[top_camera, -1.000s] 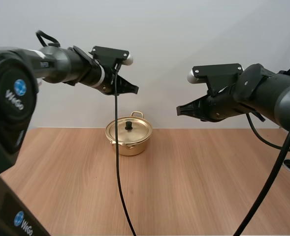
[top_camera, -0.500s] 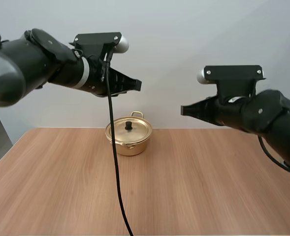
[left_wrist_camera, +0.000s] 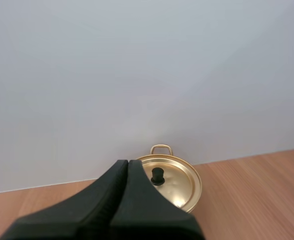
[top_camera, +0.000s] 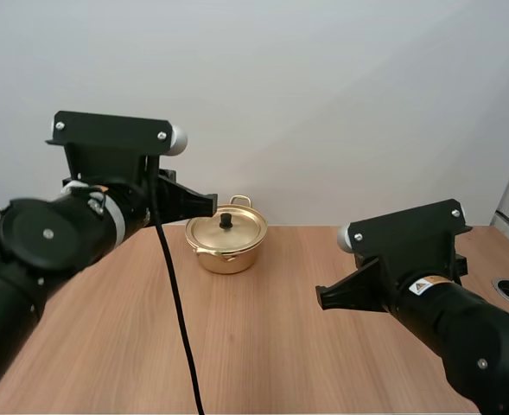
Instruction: Open the pot, put the car inside, and close it
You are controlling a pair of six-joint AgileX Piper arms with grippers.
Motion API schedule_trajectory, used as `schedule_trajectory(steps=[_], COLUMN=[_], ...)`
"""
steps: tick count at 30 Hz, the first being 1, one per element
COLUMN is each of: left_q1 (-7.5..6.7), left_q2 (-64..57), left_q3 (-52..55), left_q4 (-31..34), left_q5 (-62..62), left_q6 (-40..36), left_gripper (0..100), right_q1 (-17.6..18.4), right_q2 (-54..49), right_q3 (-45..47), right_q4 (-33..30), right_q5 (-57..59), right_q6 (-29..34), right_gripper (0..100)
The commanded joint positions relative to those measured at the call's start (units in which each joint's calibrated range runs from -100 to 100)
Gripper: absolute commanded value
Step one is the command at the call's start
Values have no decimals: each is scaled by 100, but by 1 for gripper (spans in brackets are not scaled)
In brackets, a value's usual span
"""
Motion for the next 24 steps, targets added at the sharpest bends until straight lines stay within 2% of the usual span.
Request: schedule_trajectory(steps=[1, 5, 10, 18, 22, 24], left_q1=[6, 6, 28, 28, 28, 28], left_q2=[-1828, -2544, -2781, -2781, -2781, -2781], left_q3=[2715, 2950, 2950, 2950, 2950, 2950], left_q4=[7, 7, 67, 67, 67, 67], left_q5=[-1956, -1395, 533, 499, 481, 481], left_q6=[0, -99, -111, -111, -111, -111], left_gripper=[0, 0, 0, 0, 0, 0], right_q1=[0, 0, 0, 0, 0, 0], right_q2=[-431, -975, -1491, -1575, -1575, -1575], right_q3=[149, 294, 567, 1290, 1565, 1565], right_q4=[-5, -5, 53, 38, 5, 33], right_q5=[125, 385, 324, -307, -1344, -982], right_q6=[4, 4, 4, 4, 4, 13], right_gripper=[0, 0, 0, 0, 0, 0])
